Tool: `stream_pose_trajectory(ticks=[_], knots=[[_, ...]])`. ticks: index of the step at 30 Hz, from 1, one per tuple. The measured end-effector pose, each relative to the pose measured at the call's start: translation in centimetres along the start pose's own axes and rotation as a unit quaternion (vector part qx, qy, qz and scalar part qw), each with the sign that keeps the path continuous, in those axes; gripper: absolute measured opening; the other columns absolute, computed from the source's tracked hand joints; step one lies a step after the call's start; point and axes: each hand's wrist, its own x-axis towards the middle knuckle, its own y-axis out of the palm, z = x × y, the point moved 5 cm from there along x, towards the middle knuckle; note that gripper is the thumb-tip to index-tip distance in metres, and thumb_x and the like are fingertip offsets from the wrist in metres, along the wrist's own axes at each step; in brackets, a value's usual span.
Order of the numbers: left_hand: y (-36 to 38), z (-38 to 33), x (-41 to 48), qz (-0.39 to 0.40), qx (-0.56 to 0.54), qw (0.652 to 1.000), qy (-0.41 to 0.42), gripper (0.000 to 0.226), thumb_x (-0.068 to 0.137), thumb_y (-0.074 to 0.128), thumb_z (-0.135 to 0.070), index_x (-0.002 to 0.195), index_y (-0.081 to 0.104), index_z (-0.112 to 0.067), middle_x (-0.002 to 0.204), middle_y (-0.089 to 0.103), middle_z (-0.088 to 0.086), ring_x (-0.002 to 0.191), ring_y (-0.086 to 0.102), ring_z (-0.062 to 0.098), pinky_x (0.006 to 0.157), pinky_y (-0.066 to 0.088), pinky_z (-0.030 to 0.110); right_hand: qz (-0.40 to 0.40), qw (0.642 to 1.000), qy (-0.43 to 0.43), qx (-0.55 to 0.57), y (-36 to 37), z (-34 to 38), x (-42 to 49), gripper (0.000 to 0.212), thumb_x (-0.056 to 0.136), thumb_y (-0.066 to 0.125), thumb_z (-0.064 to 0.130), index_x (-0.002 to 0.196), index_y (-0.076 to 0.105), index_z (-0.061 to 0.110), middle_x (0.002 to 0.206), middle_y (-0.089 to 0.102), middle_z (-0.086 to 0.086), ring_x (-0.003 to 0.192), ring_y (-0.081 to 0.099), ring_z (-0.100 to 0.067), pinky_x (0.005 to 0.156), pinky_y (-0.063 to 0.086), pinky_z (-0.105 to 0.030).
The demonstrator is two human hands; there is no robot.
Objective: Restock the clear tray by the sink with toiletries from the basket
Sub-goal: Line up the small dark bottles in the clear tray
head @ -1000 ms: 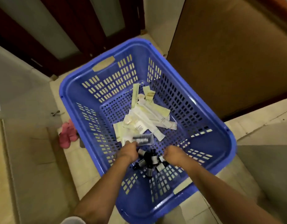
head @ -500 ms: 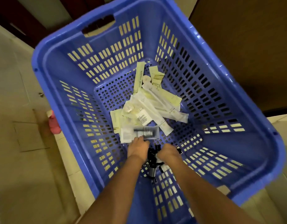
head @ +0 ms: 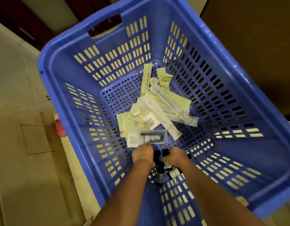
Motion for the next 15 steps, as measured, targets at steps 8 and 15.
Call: stream_pose_trajectory(ticks=[8,15], knots=[[-4.7,1.2,-3.6,-0.033,-0.33,0.943,0.012,0.026,0.088,0.06,-0.024,0.111,0.059,-0.014,0.105,0.064,0.006,0.095,0.061,0.027,0.078,0.05,0.034,-0.048,0.985,-0.053,0.159,-6.0,1.1,-4.7,0.045,0.087,0.061,0.014,0.054,0.031,0.014,0.05,0.026,-0.003,0.044,0.024,-0.016,0.05,0.026,-0.029],[-13.1,1.4,-12.3,-0.056,-0.618,0.78,0.086,0.022,0.091,0.058,-0.018,0.071,0.052,-0.014,0.066,0.052,-0.002,0.057,0.05,0.004,0.055,0.042,0.012,-0.07,0.938,-0.173,0.291,-14.4,5.3,-15.9,0.025,0.092,0.057,0.016,0.068,0.054,0.008,0.06,0.039,-0.01,0.051,0.04,-0.015,0.05,0.037,-0.024]])
